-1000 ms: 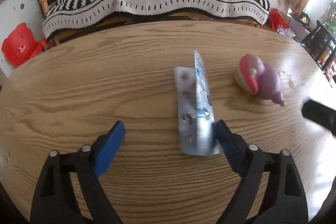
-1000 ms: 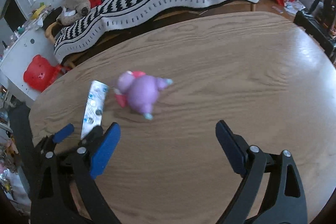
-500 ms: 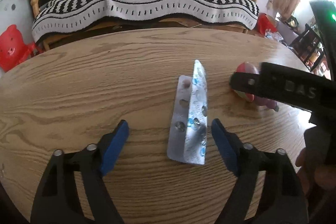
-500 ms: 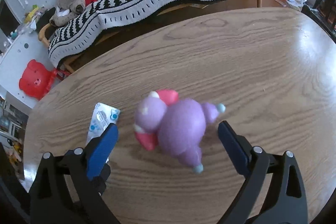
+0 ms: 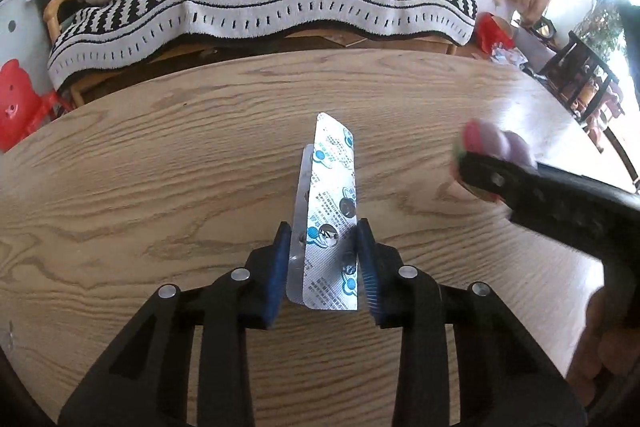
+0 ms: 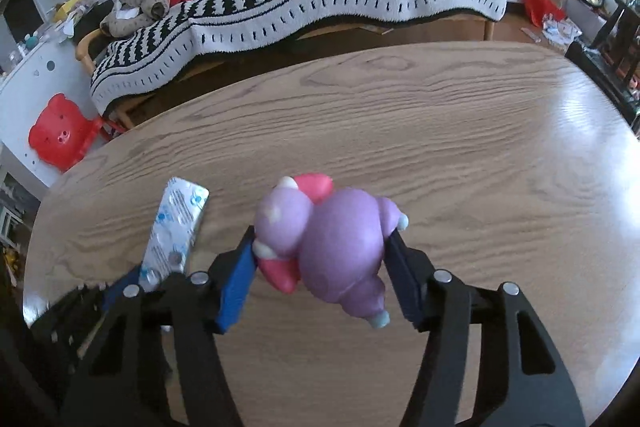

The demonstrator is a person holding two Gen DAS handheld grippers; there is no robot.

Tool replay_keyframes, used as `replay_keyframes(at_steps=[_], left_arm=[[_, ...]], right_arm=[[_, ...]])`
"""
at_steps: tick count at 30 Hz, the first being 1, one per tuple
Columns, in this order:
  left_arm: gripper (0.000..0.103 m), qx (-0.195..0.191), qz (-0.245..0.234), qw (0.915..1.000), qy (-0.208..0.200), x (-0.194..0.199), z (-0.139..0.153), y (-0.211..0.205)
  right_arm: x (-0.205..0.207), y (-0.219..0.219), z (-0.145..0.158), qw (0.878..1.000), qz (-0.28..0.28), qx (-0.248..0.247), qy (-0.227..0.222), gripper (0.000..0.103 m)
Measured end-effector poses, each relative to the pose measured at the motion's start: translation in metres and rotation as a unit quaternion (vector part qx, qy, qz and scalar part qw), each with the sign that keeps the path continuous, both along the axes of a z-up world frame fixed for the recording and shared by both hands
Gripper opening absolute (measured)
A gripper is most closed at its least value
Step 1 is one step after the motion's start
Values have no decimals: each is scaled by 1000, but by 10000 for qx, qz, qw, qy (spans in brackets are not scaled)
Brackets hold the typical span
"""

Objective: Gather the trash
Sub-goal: 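Grasp the silver blister pack with the left tool while the right tool grasps the pink-purple toy, then carry blister pack and toy to the bin and open both tools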

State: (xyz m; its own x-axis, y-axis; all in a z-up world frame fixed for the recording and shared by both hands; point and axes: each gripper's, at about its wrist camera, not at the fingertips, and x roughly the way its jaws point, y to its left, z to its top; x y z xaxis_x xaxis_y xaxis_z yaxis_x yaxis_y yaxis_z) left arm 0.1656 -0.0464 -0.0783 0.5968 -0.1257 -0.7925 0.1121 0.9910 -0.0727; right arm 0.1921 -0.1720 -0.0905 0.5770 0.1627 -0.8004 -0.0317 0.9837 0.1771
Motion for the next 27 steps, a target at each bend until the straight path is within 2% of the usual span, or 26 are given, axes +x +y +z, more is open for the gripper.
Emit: replay_keyframes(at_steps=[4, 7, 14, 20, 23, 27], left_arm=[[32, 45, -143, 9998, -108, -11, 13, -14], [33, -111, -243, 9996, -75, -19, 21, -30], [33, -145, -910, 9954, -260, -53, 42, -99], [33, -233, -1682, 9847, -393, -97, 54, -175], [33, -461, -2076, 9766, -318, -118, 56, -213], [33, -579, -2569, 9643, -285, -148, 54, -266]], right_arm=[[-28, -25, 13, 9999, -97, 33, -53, 60], [-58, -55, 27, 9993, -327, -21, -163, 60], [-123, -142, 49, 9956, -908, -44, -240, 60], [-190, -229, 58, 9876, -1551, -80, -244, 60], [-225, -269, 61, 9815, -1893, -72, -272, 60], [-270, -318, 57, 9732, -2286, -23, -231, 60]])
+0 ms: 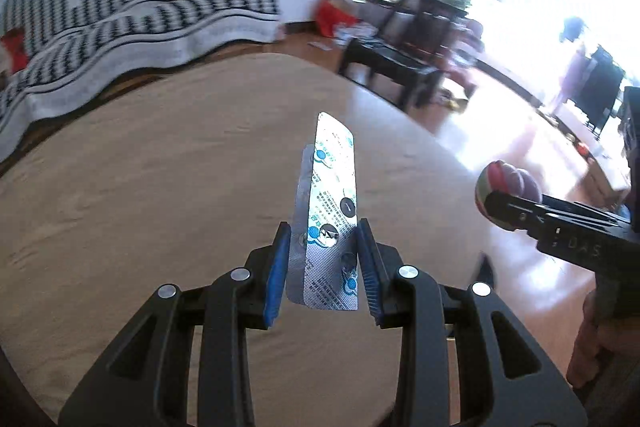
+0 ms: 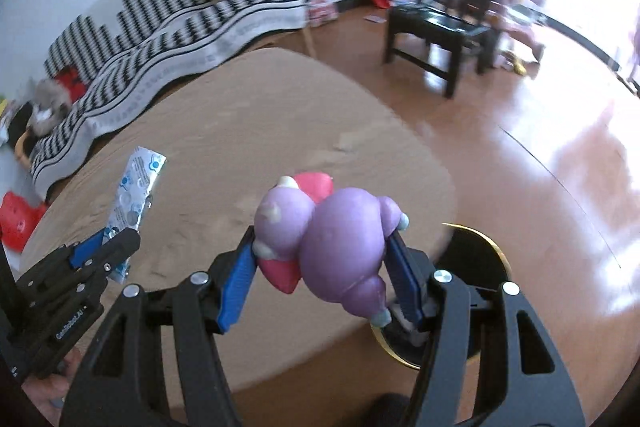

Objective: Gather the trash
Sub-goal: 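Carry blister pack and toy to the bin and open both tools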

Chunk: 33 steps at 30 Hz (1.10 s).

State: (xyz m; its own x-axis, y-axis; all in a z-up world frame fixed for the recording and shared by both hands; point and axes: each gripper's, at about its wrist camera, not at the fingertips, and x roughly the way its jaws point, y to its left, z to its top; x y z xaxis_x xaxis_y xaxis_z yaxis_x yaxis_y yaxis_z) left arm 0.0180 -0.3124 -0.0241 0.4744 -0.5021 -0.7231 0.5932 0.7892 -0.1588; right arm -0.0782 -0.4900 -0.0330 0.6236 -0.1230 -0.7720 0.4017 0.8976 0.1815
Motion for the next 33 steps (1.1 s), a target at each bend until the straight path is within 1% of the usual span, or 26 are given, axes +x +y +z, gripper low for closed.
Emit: replay_keyframes(at_steps=[4, 8, 11, 14, 17, 19, 23, 33], left_arm=[[33, -24, -408, 9991, 138, -22, -9, -44], [33, -55, -872, 9959, 241, -48, -18, -85], [33, -17, -1129, 9932, 298, -64, -26, -109], [33, 67, -1452, 9886, 390, -83, -38, -134], [33, 115, -1652, 9853, 429, -93, -47, -147], [33, 140, -1772, 9830, 466, -96, -53, -154], [33, 213, -1832, 9814, 531, -95, -64, -167], [33, 256, -1828, 9812, 565, -98, -69, -180]], right_arm=[[-42, -46, -6, 9992, -397, 83, 10, 60], [-82, -90, -20, 9965, -768, 309, 61, 61], [-102, -115, -31, 9941, -950, 524, 74, 61], [-117, -135, -40, 9906, -1101, 808, 75, 61], [-128, -149, -48, 9870, -1235, 1029, 93, 61], [-131, -151, -50, 9855, -1264, 1132, 81, 61], [-128, -154, -53, 9845, -1278, 1199, 116, 61], [-124, -153, -52, 9847, -1276, 1175, 177, 61]])
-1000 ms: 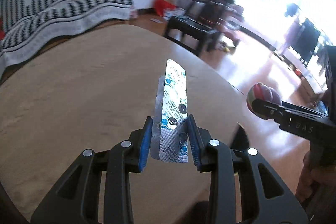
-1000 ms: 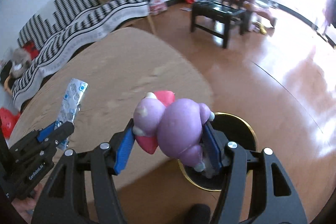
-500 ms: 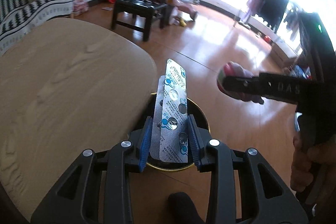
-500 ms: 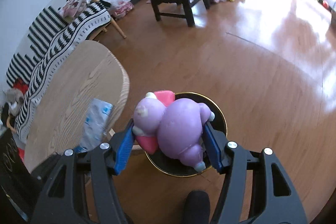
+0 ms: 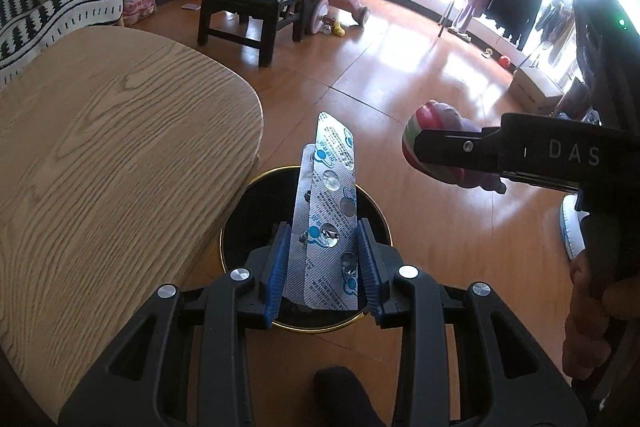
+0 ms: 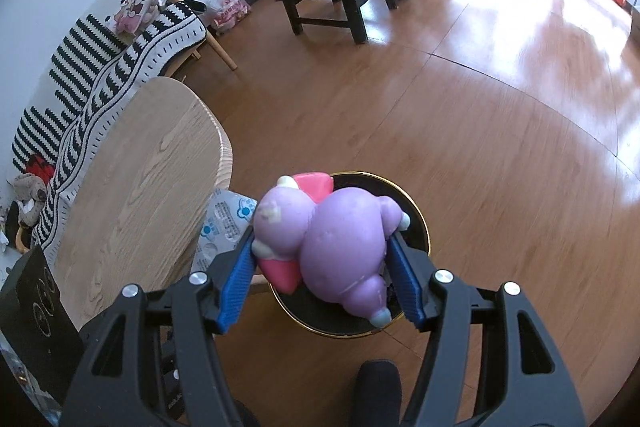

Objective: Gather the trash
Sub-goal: 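Carry blister pack and toy to the bin and open both tools, then move both open tools back over the now empty table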

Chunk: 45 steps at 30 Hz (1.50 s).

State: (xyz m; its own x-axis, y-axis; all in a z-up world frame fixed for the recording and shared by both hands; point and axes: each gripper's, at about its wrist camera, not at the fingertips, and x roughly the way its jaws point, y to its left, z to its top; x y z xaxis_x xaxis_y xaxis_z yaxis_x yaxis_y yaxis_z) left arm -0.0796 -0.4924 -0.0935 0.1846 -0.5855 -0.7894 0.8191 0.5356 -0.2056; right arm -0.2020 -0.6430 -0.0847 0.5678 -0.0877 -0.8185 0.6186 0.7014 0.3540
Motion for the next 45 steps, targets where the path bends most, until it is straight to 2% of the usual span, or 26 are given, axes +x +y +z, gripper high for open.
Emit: replay_keyframes(at_steps=[10, 17, 19, 20, 25, 27, 30, 32, 35, 39, 41, 43, 45], left_arm=[[33, 37, 16, 10000, -17, 2, 0, -5], [34, 55, 29, 9999, -122, 1, 2, -7], [42, 14, 74, 9999, -111, 3, 4, -5], [53, -5, 98, 9999, -108, 3, 5, -4], [67, -98, 105, 9997, -197, 1, 14, 1], [79, -138, 104, 9995, -255, -1, 19, 5], [85, -221, 149, 9991, -329, -1, 30, 16], [89, -272, 312, 9983, -401, 4, 40, 31], [90, -345, 612, 9968, -393, 17, 52, 60], [91, -265, 1201, 9906, -597, 46, 68, 121], [92, -154, 1560, 9846, -769, 59, 74, 154], [92, -22, 2087, 9738, -901, 77, 81, 195], [93, 37, 2696, 9590, -875, 95, 85, 243]], right_arm=[[4, -1, 1, 10000, -22, 21, -33, 62], [6, -1, 2, 10000, -12, 28, -78, 71], [4, -3, 4, 9999, -65, 43, -142, 77], [4, -3, 6, 9998, -83, 39, -189, 79], [6, 2, 15, 9997, -76, -30, -243, 80], [10, 8, 20, 9996, -37, -99, -258, 84], [15, 20, 35, 9991, 58, -293, -315, 89], [20, 30, 45, 9983, 121, -432, -372, 90], [29, 48, 59, 9968, 220, -566, -522, 92], [56, 77, 67, 9948, 497, -638, -625, 94], [74, 96, 69, 9936, 695, -596, -665, 94], [97, 122, 72, 9911, 972, -593, -692, 94], [119, 151, 75, 9873, 1268, -641, -710, 94]])
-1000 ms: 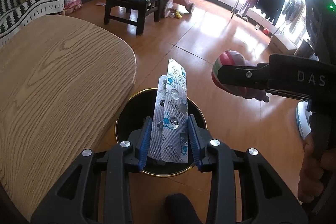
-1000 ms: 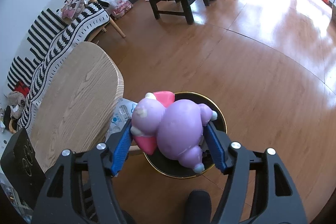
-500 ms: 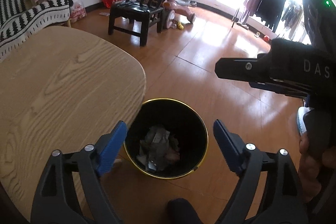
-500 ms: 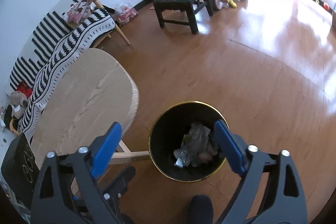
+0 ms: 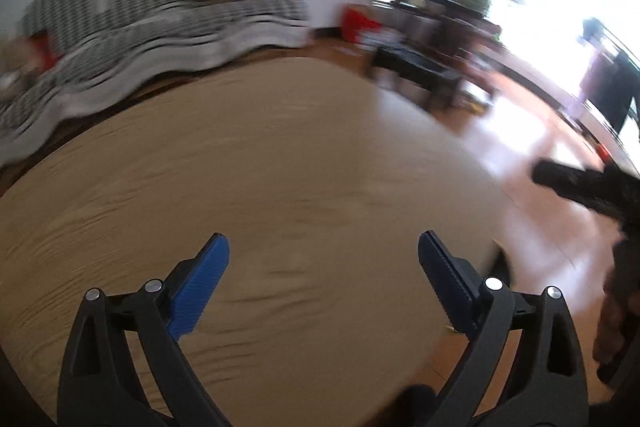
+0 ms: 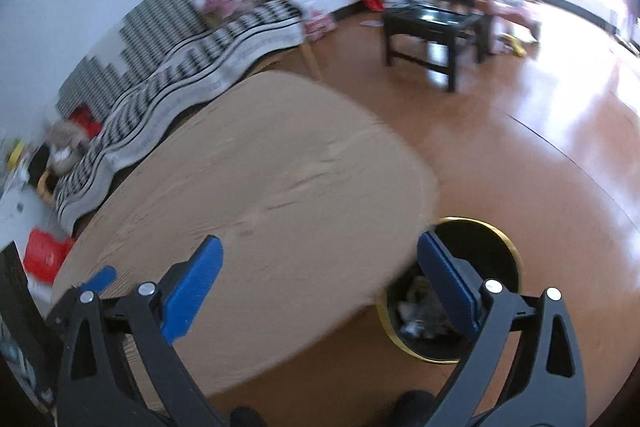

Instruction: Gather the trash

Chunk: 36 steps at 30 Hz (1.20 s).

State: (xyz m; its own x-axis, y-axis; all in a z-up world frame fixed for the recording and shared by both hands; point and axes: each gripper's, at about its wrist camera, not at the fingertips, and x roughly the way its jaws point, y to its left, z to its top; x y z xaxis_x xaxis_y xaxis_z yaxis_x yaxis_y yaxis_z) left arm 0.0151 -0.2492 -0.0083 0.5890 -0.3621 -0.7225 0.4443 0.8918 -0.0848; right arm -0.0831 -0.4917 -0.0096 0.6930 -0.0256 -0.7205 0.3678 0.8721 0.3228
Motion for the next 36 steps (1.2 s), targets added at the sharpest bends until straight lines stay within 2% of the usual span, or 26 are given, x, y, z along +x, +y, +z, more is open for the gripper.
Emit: replay_keyframes(at_steps=[4, 8, 14, 18, 25, 36], left_arm=[[93, 7, 752, 9971, 73, 20, 6, 73], [93, 101, 1406, 9900, 5, 28, 11, 141], [93, 191, 2125, 9770, 30, 31, 12, 231], [93, 194, 2422, 9700, 42, 29, 11, 271], [93, 179, 2652, 9640, 107, 26, 3, 303], [93, 229, 2538, 9669, 128, 32, -5, 299]], right_arm=[[45, 69, 6, 9973, 709, -163, -5, 94], [85, 148, 6, 9892, 1426, -339, 27, 94], [118, 246, -4, 9727, 2240, -591, 121, 94], [125, 296, -10, 9614, 2628, -811, 101, 94], [130, 339, -12, 9503, 2912, -1097, -13, 94], [134, 334, -17, 9511, 2888, -1100, 20, 94]])
